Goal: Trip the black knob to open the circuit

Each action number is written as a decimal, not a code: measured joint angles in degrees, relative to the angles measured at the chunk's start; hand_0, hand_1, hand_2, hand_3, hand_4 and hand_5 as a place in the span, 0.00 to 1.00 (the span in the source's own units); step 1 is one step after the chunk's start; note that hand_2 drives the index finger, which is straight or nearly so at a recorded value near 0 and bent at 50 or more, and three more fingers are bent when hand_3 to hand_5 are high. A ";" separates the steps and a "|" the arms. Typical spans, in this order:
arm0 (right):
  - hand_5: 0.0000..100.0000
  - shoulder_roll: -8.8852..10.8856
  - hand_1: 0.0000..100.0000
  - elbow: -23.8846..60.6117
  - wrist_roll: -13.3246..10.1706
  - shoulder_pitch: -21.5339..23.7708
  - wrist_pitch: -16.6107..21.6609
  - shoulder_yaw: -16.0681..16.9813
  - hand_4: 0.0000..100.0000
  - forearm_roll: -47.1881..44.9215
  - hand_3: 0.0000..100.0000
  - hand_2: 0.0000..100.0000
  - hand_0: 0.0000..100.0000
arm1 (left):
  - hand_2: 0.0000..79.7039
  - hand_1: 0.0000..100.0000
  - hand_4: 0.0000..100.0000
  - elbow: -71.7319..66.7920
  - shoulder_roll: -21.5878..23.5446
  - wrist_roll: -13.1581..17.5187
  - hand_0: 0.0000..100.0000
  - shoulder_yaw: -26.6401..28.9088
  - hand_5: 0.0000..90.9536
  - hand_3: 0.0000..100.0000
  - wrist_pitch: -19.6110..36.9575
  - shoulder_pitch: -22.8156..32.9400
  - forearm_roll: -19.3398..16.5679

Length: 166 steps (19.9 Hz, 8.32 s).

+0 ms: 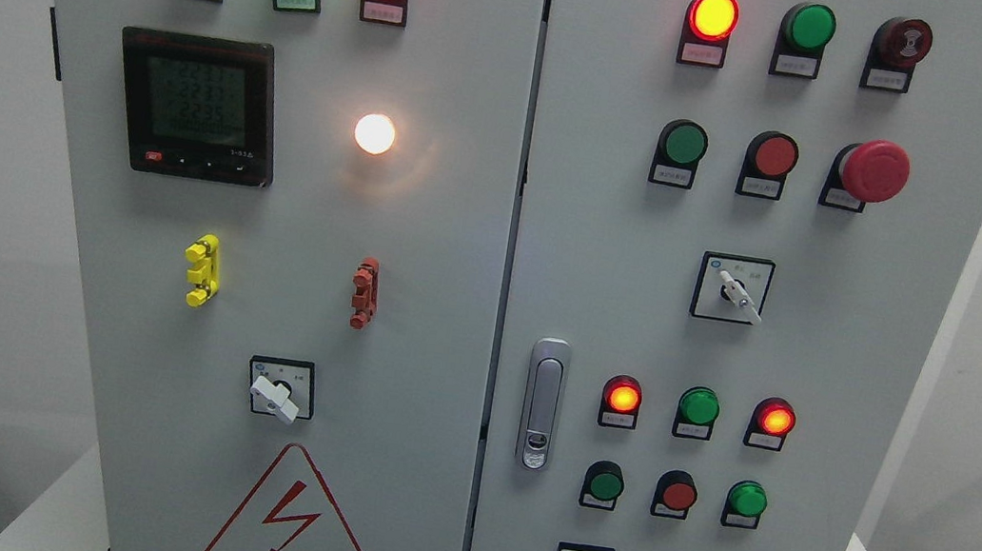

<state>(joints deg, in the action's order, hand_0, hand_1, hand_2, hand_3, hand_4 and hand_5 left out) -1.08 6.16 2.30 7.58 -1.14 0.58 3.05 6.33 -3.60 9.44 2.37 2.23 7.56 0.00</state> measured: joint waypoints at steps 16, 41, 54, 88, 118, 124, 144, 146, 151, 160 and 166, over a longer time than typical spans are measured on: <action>0.00 0.81 0.12 0.29 1.43 -0.54 0.47 -0.44 0.00 -0.67 0.00 0.00 0.00 | 0.00 0.39 0.00 0.00 0.00 0.00 0.12 0.00 0.00 0.00 -0.02 0.00 0.00; 0.00 1.05 0.12 6.76 4.55 -0.41 7.27 3.74 0.00 -1.78 0.00 0.00 0.00 | 0.00 0.39 0.00 0.00 0.00 0.00 0.12 0.00 0.00 0.00 -0.06 0.00 0.00; 0.00 1.07 0.06 25.71 4.99 4.06 10.45 5.77 0.00 -2.15 0.00 0.00 0.00 | 0.00 0.39 0.00 0.00 0.00 0.00 0.12 0.00 0.00 0.00 0.02 0.00 0.00; 0.49 1.07 0.00 65.90 0.60 9.48 24.11 2.91 0.57 -3.05 0.67 0.00 0.00 | 0.00 0.39 0.00 0.00 0.00 0.00 0.12 0.00 0.00 0.00 0.15 0.00 0.00; 1.00 1.08 0.00 85.06 -1.80 1.51 16.53 1.98 1.00 -5.61 1.00 0.00 0.00 | 0.00 0.39 0.00 0.00 0.00 0.00 0.12 0.00 0.00 0.00 0.01 0.00 0.00; 1.00 1.08 0.00 86.76 -1.68 -1.15 14.59 1.94 1.00 -6.42 1.00 0.00 0.00 | 0.00 0.39 0.00 0.00 0.00 0.00 0.12 0.00 0.00 0.00 0.01 0.00 0.00; 1.00 1.08 0.00 92.33 -1.40 -3.58 12.04 1.78 1.00 -6.82 1.00 0.00 0.00 | 0.00 0.39 0.00 0.00 0.00 0.00 0.12 0.00 0.00 0.00 0.01 0.00 0.00; 1.00 1.08 0.00 92.68 -1.33 -3.77 11.65 1.75 1.00 -6.82 1.00 0.00 0.00 | 0.00 0.39 0.00 0.00 0.00 0.00 0.12 0.00 0.00 0.00 0.01 0.00 0.00; 1.00 1.08 0.00 93.20 -1.25 -4.31 10.88 1.36 1.00 -6.83 1.00 0.00 0.00 | 0.00 0.39 0.00 0.00 0.00 0.00 0.12 0.00 0.00 0.00 0.01 0.00 0.00; 1.00 1.08 0.00 93.15 -1.49 -4.68 10.73 0.29 1.00 -6.83 1.00 0.00 0.00 | 0.00 0.39 0.00 0.00 0.00 0.00 0.12 0.00 0.00 0.00 0.01 0.00 0.00; 1.00 1.08 0.00 93.07 -1.49 -4.73 10.73 -0.09 1.00 -6.83 1.00 0.00 0.00 | 0.00 0.39 0.00 0.00 0.00 0.00 0.12 0.00 0.00 0.00 0.01 0.00 0.00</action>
<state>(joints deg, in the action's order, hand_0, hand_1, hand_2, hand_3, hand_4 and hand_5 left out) 0.00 99.23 0.81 2.85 9.59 0.49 -3.78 6.33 -3.60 9.44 2.37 2.24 7.56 0.00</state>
